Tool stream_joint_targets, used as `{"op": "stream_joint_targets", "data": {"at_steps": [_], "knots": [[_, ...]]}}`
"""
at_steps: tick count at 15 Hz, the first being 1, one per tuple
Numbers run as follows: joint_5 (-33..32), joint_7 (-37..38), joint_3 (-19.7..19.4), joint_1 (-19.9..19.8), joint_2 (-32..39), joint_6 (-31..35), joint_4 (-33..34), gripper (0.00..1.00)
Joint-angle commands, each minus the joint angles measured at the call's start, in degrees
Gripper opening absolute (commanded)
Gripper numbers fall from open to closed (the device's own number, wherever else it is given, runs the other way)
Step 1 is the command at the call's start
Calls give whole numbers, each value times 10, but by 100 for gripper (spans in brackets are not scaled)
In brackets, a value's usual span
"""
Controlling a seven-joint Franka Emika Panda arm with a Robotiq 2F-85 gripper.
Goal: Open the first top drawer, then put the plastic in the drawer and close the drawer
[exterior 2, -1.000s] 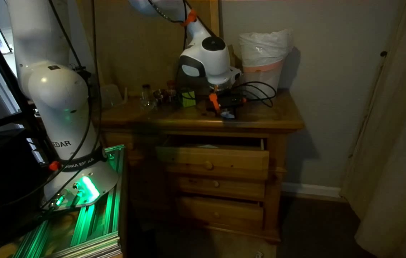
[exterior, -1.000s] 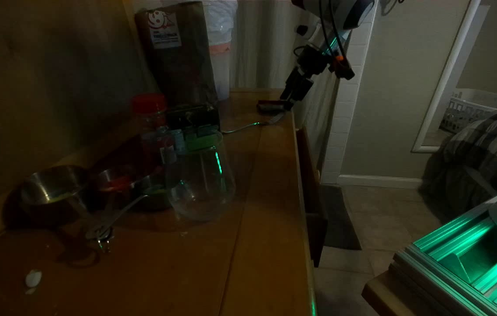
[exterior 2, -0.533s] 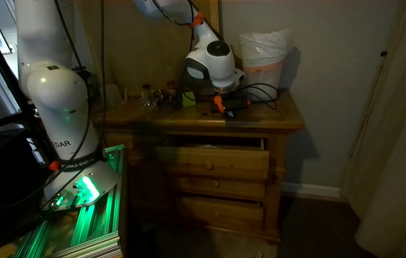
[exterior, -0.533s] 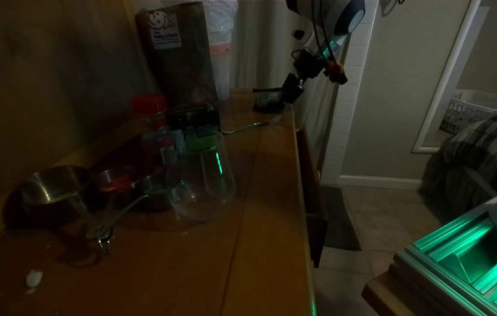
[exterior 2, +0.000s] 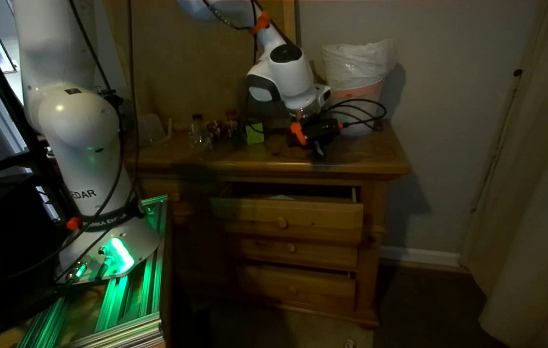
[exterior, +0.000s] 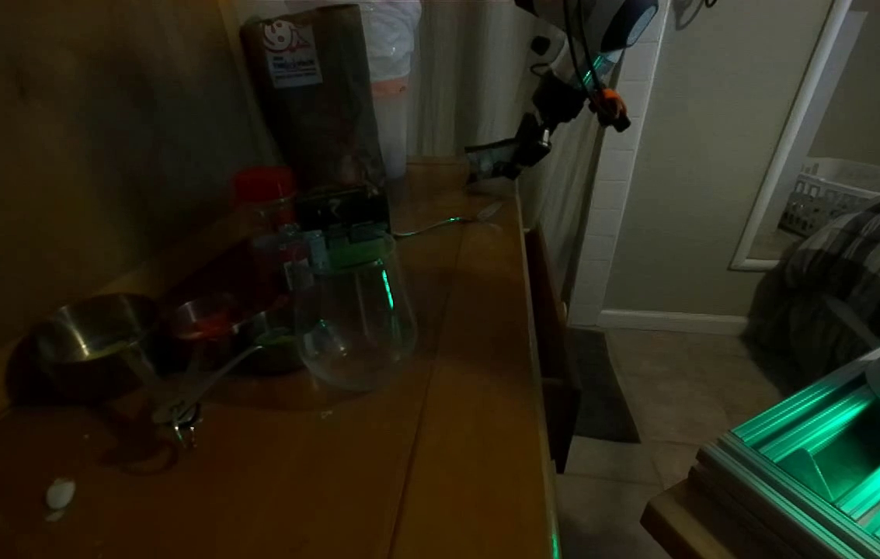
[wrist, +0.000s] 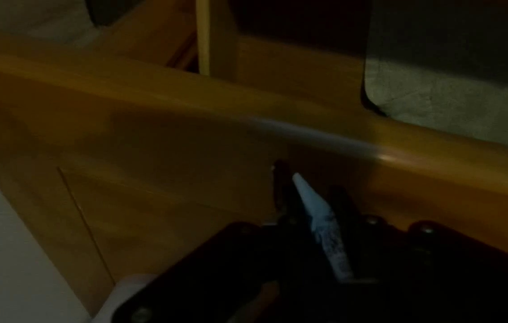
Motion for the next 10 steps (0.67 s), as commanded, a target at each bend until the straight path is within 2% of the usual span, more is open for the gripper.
{"op": "stream_joint_targets", "data": {"at_steps": [1,2,3,7,10], "knots": [[-139,51,65,-65,-74,84,-79,5],[-163,58,-26,19,-76,87,-96,5],[-208,78,-26,12,-85,100,-114,5],[-372,145,-107,45,-87,130,-165,5],[-456,171,-170,72,-83,130,-177,5]]}}
